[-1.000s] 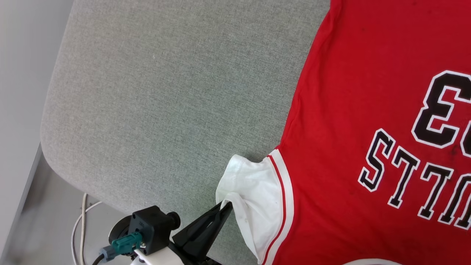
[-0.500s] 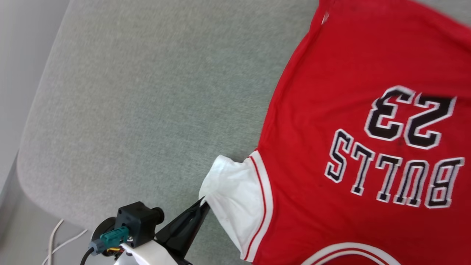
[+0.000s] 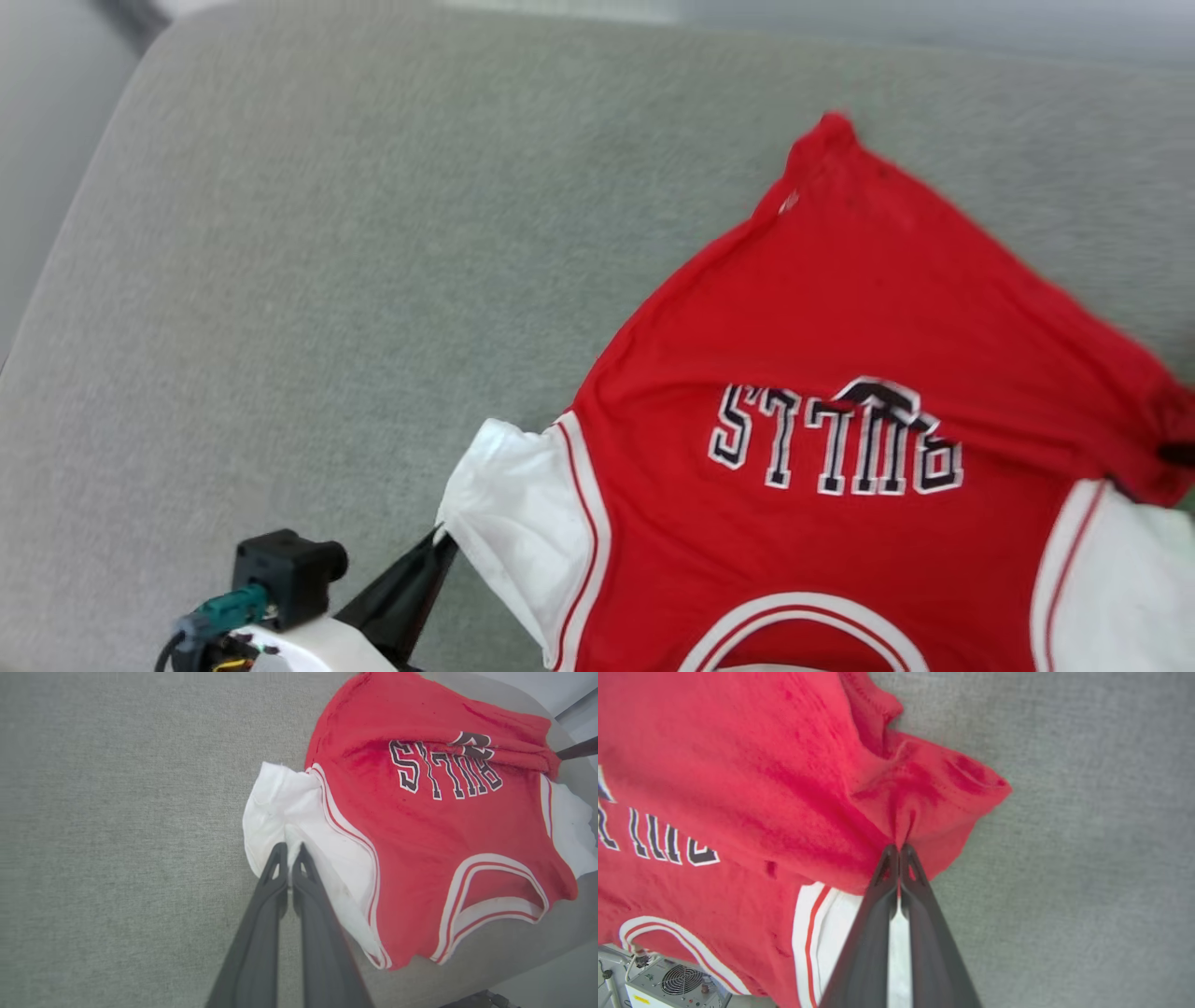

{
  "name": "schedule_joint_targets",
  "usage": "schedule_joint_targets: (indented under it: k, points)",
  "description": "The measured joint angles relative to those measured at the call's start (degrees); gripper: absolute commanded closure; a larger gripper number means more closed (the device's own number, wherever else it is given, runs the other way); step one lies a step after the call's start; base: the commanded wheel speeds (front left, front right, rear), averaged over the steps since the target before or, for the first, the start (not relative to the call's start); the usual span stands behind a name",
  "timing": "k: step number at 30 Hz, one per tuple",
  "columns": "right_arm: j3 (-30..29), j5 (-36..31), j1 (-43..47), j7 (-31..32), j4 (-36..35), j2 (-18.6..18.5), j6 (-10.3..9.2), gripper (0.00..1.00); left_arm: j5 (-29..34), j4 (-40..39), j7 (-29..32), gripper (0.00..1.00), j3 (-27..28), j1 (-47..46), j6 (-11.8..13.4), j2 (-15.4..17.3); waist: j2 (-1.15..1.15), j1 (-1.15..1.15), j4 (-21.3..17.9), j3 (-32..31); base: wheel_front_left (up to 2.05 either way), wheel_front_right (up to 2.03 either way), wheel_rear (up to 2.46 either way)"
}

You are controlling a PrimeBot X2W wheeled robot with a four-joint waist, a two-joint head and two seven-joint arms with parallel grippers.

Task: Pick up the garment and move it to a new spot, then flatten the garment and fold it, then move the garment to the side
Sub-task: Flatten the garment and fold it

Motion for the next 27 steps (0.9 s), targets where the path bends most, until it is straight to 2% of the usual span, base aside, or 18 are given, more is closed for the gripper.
schedule_joint_targets:
  k: [6, 14, 20, 23, 24, 25, 27]
  points:
    - [0.1, 2.2, 10.5, -3.7, -5.1, 0.8, 0.0, 1.0, -1.5, 0.6, -0.6, 1.0, 2.0, 1.3, 0.7, 0.9, 0.0, 0.0, -3.4, -4.6, 0.0, 0.0, 0.0]
    - [-1.1, 4.1, 21.8, -6.6, -10.8, 3.7, 0.0, 1.0, -2.2, 0.2, -0.4, 1.0, 2.5, 3.7, 1.8, 1.8, 0.0, -0.01, -6.9, -9.4, 0.0, 0.0, 0.0]
    - [-1.0, 4.2, 28.9, -8.5, -12.0, 6.3, 0.0, 1.0, -2.6, 0.0, -0.5, 1.0, 2.4, 4.6, 2.4, 1.4, 0.0, -0.01, -8.2, -12.0, 0.0, 0.0, 0.0]
    - [-0.5, 3.5, 30.4, -10.1, -12.0, 6.1, 0.0, 1.0, -2.6, -0.1, -0.5, 1.0, 1.8, 4.8, 2.4, 1.0, 0.0, 0.0, -8.4, -12.6, 0.0, 0.0, 0.0]
    - [-0.2, 3.0, 30.5, -10.9, -12.1, 5.9, 0.0, 0.39, -2.6, -0.1, -0.5, 1.0, 1.7, 4.9, 2.5, 1.0, 0.0, -0.01, -8.4, -12.7, 0.0, 0.0, 0.0]
    - [0.0, 3.1, 30.4, -11.7, -12.4, 5.8, 0.0, 0.0, -2.6, -0.1, -0.5, 1.0, 1.7, 4.9, 2.5, 1.0, 0.0, -0.01, -8.4, -12.7, 0.0, 0.0, 0.0]
    - [0.5, 3.3, 30.1, -12.5, -12.7, 5.7, 0.0, 0.0, -2.6, -0.2, -0.5, 1.0, 1.6, 4.9, 2.5, 1.0, 0.0, 0.0, -8.3, -12.7, 0.0, 0.0, 0.0]
